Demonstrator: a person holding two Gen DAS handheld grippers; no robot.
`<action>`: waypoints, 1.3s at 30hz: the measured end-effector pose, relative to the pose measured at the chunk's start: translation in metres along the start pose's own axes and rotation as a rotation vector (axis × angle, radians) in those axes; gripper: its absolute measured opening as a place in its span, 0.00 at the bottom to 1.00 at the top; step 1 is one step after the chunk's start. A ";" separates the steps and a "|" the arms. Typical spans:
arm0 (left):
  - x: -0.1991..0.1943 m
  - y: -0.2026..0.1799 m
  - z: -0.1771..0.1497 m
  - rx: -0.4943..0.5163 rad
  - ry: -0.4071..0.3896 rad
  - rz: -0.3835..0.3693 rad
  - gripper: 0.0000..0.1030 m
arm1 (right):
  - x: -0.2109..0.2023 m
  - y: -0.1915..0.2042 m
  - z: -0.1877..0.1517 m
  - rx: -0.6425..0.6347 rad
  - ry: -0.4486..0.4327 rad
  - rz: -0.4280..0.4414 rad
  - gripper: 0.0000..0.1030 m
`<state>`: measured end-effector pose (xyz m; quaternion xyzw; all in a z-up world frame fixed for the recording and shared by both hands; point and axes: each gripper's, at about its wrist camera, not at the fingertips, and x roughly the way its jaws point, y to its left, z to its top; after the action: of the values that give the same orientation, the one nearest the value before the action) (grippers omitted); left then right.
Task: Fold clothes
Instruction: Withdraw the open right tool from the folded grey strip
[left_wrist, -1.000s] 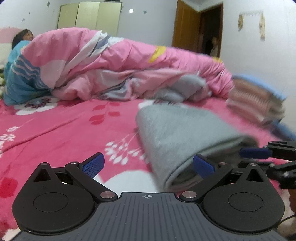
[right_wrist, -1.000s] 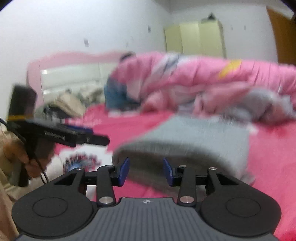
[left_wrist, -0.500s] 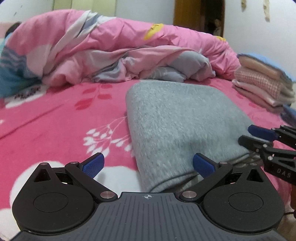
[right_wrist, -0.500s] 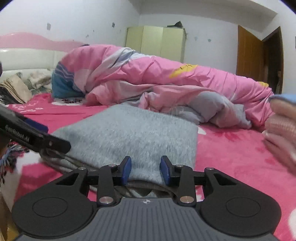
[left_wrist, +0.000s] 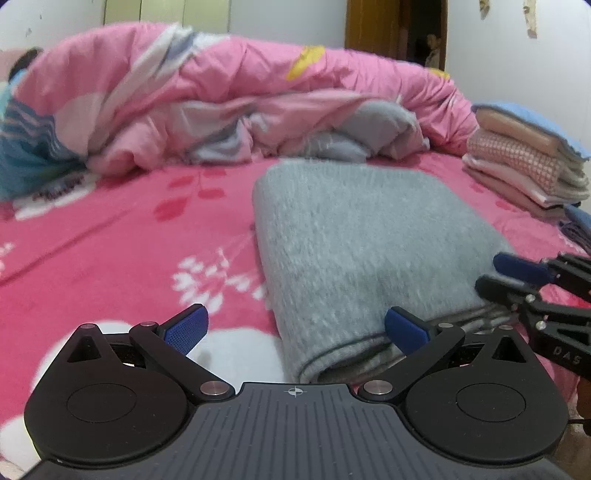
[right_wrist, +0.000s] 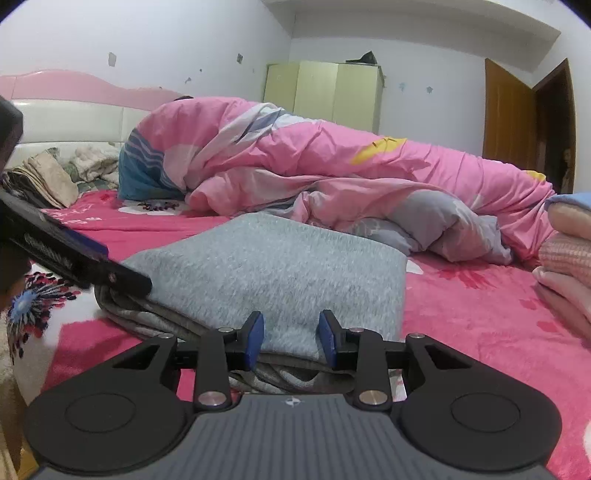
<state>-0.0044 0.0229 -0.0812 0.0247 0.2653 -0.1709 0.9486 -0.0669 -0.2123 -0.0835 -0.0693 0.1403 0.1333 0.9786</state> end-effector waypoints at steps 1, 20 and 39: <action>-0.003 0.000 0.003 -0.002 -0.018 0.003 1.00 | -0.001 -0.001 -0.003 0.005 -0.010 0.005 0.33; 0.029 -0.022 0.008 -0.012 0.051 0.012 1.00 | 0.008 -0.041 -0.007 0.130 -0.012 -0.028 0.18; -0.011 -0.018 0.012 -0.069 -0.166 0.018 0.98 | 0.006 -0.042 -0.003 0.167 0.014 -0.045 0.21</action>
<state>-0.0134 0.0076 -0.0641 -0.0197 0.1911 -0.1547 0.9691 -0.0503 -0.2517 -0.0844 0.0084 0.1563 0.0988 0.9827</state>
